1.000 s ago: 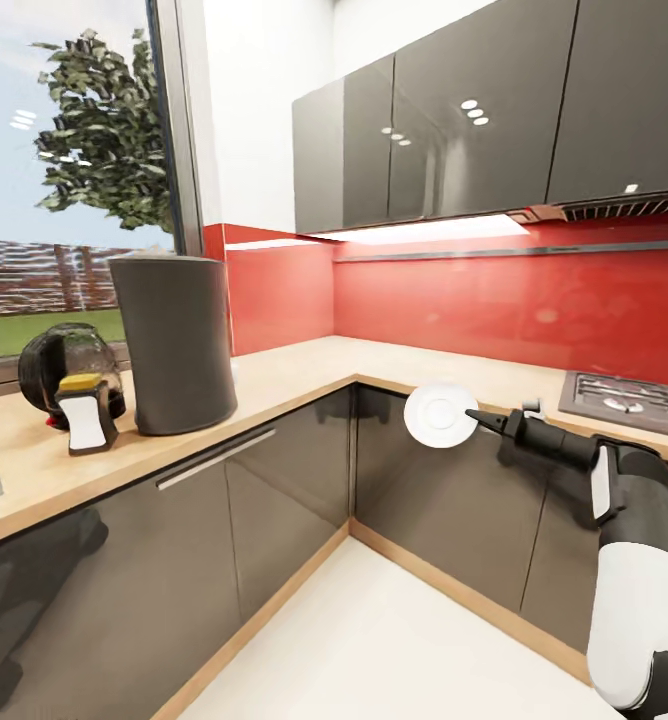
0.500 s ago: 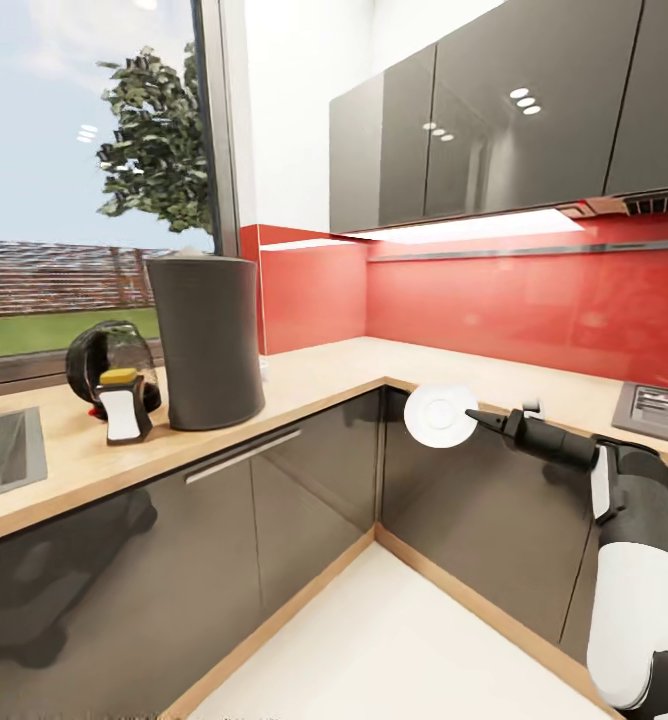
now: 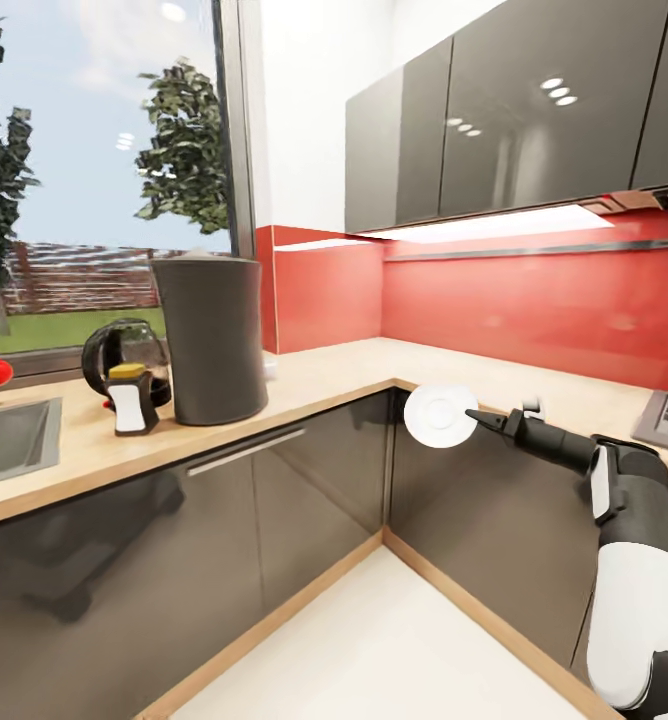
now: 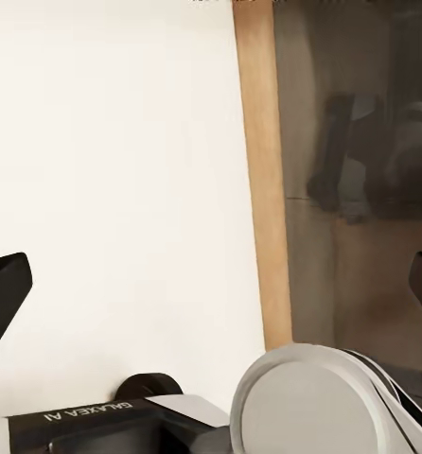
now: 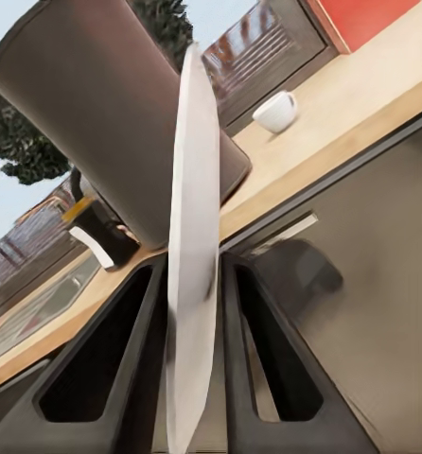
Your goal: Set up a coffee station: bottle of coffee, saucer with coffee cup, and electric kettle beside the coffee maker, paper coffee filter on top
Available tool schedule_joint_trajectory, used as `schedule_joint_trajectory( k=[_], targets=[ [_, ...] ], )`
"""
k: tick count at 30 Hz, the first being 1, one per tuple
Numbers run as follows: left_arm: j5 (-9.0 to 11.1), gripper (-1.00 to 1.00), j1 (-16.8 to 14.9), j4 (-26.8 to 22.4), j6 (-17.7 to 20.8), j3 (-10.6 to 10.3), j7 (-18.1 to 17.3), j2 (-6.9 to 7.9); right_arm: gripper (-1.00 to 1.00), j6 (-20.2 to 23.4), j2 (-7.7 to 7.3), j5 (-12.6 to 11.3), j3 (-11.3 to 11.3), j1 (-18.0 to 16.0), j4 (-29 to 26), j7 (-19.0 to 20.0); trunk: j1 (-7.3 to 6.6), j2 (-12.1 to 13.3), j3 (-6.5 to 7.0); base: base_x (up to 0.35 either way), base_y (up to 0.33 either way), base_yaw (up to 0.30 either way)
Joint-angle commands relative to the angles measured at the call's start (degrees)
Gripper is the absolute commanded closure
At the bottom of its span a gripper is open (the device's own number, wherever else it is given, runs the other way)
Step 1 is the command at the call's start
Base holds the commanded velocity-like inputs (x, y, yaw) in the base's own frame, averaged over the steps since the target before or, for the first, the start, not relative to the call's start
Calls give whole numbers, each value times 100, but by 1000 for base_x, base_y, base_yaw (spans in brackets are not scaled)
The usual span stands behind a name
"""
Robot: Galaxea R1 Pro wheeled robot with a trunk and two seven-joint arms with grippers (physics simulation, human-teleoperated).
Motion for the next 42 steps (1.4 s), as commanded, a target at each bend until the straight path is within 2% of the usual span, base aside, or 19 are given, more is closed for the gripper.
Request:
schedule_joint_trajectory(
  k=[1, 14, 22, 34, 42],
  targets=[
    [-32, -100, -5, 1, 60, 45, -19, 0, 100, 49, 1, 50, -16, -6, -3, 64, -1, -3, -6, 0, -291, 239],
    [-31, -100, -5, 1, 60, 45, -21, 0, 100, 49, 1, 51, -16, -6, -3, 61, -1, -3, -6, 0, -81, 254],
    [-31, -100, -5, 1, 60, 45, -23, -3, 100, 49, 7, 48, -16, -6, -3, 65, -1, -3, -6, 0, -292, 172],
    [-32, -100, -5, 1, 60, 45, -25, -6, 100, 49, 10, 48, -16, -6, -2, 56, -1, -3, -6, 2, -58, 264],
    [-31, -100, -5, 1, 60, 45, -20, -7, 100, 49, 10, 52, -16, -6, 3, 56, -1, -3, -6, 97, -240, 124]
  ],
)
